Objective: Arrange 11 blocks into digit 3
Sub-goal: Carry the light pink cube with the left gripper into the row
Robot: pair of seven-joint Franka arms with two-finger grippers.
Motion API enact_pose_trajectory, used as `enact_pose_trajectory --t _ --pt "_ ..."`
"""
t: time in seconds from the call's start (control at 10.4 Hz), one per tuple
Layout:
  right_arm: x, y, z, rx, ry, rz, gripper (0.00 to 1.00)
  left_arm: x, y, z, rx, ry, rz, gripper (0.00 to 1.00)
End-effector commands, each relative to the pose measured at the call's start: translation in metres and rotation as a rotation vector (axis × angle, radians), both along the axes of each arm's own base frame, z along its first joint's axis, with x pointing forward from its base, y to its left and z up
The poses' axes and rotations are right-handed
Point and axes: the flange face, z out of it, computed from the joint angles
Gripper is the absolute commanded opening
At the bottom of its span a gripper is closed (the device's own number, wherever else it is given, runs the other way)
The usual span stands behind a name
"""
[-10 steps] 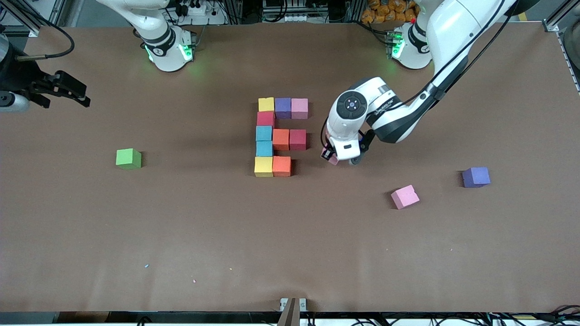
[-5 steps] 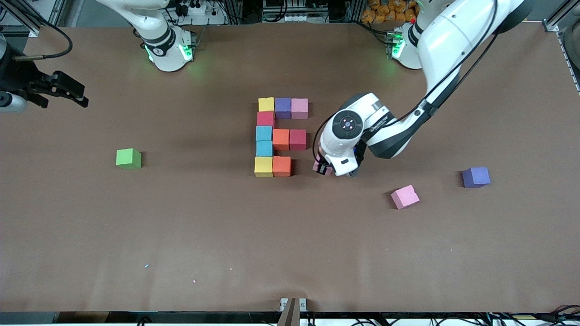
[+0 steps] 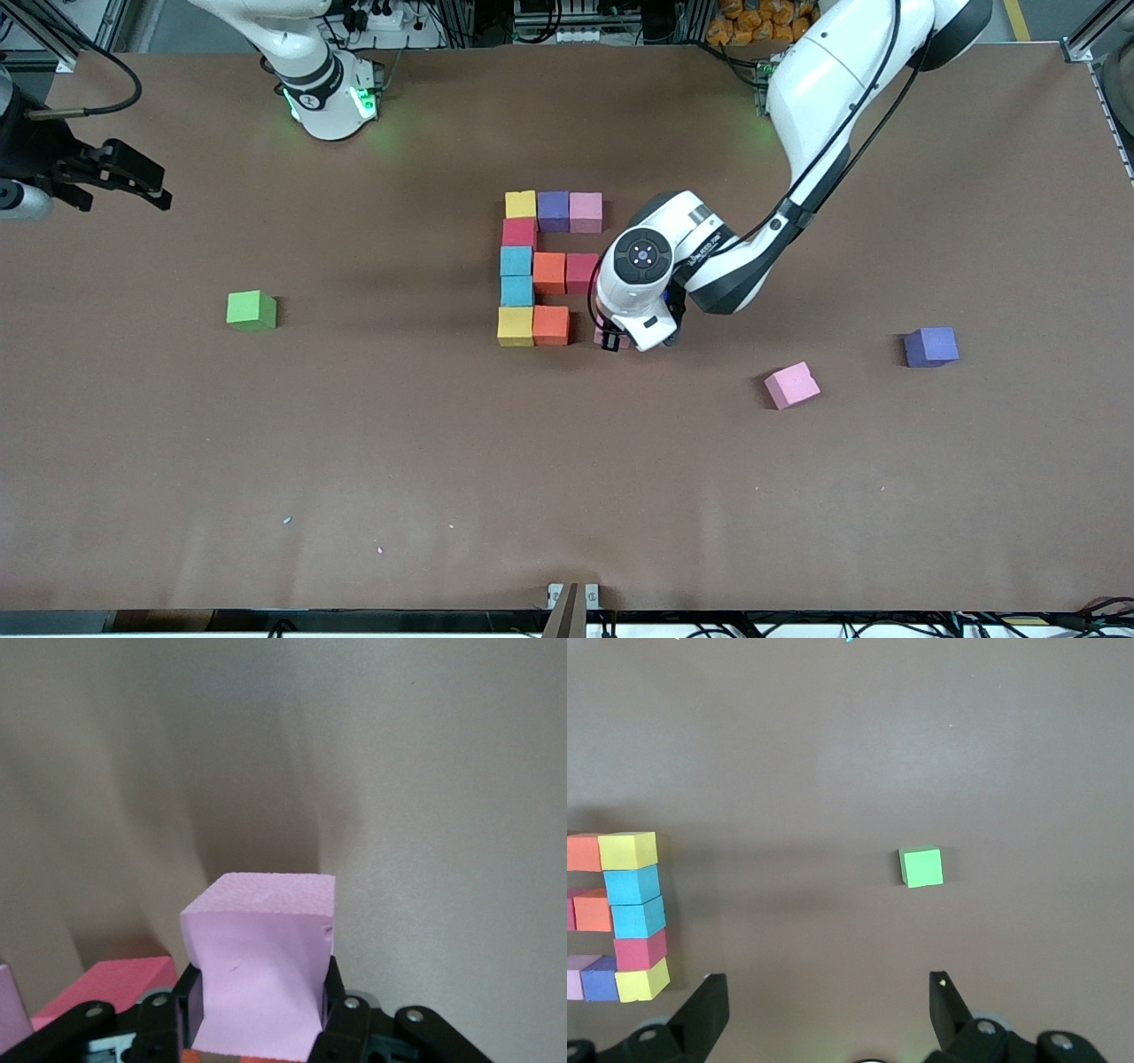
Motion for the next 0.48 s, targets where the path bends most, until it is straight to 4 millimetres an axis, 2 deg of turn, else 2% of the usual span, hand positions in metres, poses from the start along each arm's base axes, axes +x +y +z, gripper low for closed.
enact_pose_trajectory --t 0.0,0.38 --pt "-0.006 -0.004 0.005 -0.028 -0.003 0.001 1.0 0.003 -0.011 -0.005 0.002 0.026 0.06 0.34" --pt "-0.006 -0.005 0.005 -0.035 -0.002 0.0 1.0 0.007 -0.024 -0.005 -0.008 0.011 0.106 0.34"
